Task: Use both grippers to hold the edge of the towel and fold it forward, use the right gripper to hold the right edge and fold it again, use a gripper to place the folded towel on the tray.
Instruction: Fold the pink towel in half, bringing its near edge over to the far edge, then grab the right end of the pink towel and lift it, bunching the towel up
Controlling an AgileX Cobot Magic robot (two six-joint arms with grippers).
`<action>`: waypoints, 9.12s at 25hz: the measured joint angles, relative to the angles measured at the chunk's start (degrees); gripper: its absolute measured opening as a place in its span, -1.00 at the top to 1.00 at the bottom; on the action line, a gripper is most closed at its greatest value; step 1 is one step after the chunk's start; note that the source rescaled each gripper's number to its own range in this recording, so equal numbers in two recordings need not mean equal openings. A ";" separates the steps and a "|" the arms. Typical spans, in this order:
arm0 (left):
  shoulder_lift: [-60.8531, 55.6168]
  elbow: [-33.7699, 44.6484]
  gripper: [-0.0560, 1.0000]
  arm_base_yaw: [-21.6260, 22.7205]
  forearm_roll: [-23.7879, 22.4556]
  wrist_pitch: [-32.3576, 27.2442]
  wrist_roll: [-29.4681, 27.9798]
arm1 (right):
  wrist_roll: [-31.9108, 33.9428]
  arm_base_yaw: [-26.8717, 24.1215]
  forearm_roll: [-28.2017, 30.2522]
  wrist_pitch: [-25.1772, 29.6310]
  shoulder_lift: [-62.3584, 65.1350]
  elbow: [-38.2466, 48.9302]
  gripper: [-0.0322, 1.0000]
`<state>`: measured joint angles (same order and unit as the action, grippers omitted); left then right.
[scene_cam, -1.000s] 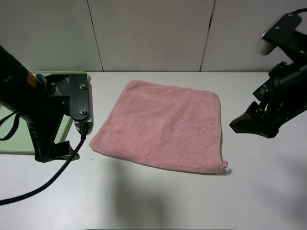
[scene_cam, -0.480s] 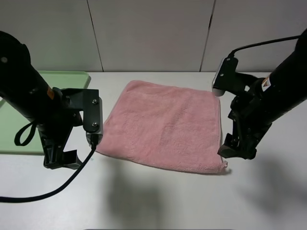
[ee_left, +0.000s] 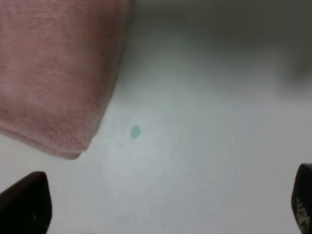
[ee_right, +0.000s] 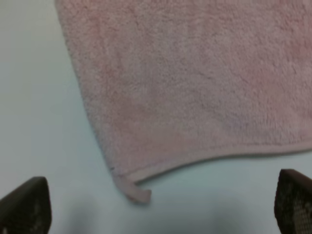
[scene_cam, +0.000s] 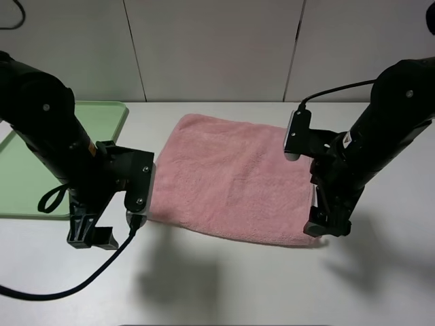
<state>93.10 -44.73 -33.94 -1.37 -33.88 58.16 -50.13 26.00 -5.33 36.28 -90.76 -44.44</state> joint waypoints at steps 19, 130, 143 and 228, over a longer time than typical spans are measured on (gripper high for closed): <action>2.96 0.00 -0.93 0.00 -0.01 5.10 15.31 | -7.34 0.00 -3.56 -6.27 -11.37 0.00 -1.00; 0.48 1.01 0.89 -3.32 -4.08 10.14 16.22 | -6.84 -0.16 -14.76 10.40 -5.86 -0.29 0.94; -9.51 1.01 0.89 -3.32 0.19 -2.35 16.06 | -4.01 -0.16 -17.71 17.84 2.64 -0.29 0.94; 5.19 -1.63 -0.99 4.73 1.01 45.88 8.64 | 24.94 -0.01 2.59 -4.27 4.45 -0.73 -1.00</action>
<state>98.29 -46.36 -29.22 -0.35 12.00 66.80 -25.19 25.99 -2.74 32.01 -86.31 -45.17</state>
